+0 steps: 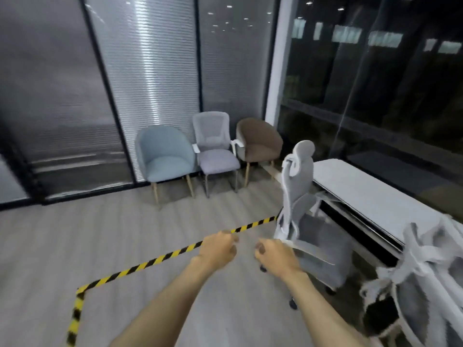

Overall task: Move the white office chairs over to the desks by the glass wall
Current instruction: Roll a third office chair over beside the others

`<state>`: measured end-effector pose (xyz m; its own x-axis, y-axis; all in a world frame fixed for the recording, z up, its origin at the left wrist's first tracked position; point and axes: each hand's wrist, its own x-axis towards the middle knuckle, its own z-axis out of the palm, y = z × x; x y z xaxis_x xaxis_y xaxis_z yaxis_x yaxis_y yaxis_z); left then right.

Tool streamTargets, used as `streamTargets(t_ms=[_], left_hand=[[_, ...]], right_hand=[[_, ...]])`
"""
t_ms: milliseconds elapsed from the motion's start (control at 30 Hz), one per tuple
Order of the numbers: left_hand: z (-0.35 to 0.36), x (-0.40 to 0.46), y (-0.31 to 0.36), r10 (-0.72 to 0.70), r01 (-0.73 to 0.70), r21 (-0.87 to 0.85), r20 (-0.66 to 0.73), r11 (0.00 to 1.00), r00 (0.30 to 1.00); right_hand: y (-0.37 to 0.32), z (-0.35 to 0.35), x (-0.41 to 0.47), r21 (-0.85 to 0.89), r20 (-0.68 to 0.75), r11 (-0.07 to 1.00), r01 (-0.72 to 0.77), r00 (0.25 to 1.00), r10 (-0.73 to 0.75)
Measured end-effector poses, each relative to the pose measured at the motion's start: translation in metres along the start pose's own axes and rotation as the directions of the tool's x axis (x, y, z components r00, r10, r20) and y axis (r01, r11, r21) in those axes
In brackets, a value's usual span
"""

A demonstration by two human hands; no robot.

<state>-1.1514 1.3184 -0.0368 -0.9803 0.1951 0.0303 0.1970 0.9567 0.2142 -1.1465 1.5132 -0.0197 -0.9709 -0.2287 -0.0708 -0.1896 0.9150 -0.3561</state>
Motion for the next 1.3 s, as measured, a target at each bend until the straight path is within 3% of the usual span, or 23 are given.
streamTargets(t_ms=[233, 533, 733, 933, 1033, 1300], left_hand=[[-0.044, -0.167, -0.169, -0.325, 0.324, -0.017, -0.061, 0.946, 0.944], [-0.083, -0.46, -0.396, -0.674, 0.666, -0.104, -0.119, 0.738, 0.729], [-0.112, -0.659, -0.486, -0.837, 0.833, -0.115, -0.17, 0.541, 0.52], [-0.116, -0.839, -0.537, -0.952, 0.943, -0.188, -0.189, 0.276, 0.241], [-0.111, -0.916, -0.554, -0.975, 0.966, -0.209, -0.195, 0.15, 0.11], [-0.124, -1.097, -0.617, -0.964, 0.973, -0.194, -0.21, -0.123, -0.164]], right_hand=[[-0.209, 0.087, -0.009, -0.014, 0.124, 0.96, 0.28, 0.953, -0.276], [-0.528, 0.242, -0.107, -0.015, 0.274, 0.761, 0.648, 0.735, -0.621], [-0.716, 0.327, -0.194, 0.066, 0.411, 0.584, 0.809, 0.511, -0.755], [-0.871, 0.392, -0.296, 0.16, 0.472, 0.427, 0.89, 0.311, -0.825], [-0.937, 0.428, -0.348, 0.19, 0.476, 0.317, 0.929, 0.195, -0.858], [-1.112, 0.521, -0.467, 0.314, 0.491, 0.05, 0.948, -0.117, -0.863]])
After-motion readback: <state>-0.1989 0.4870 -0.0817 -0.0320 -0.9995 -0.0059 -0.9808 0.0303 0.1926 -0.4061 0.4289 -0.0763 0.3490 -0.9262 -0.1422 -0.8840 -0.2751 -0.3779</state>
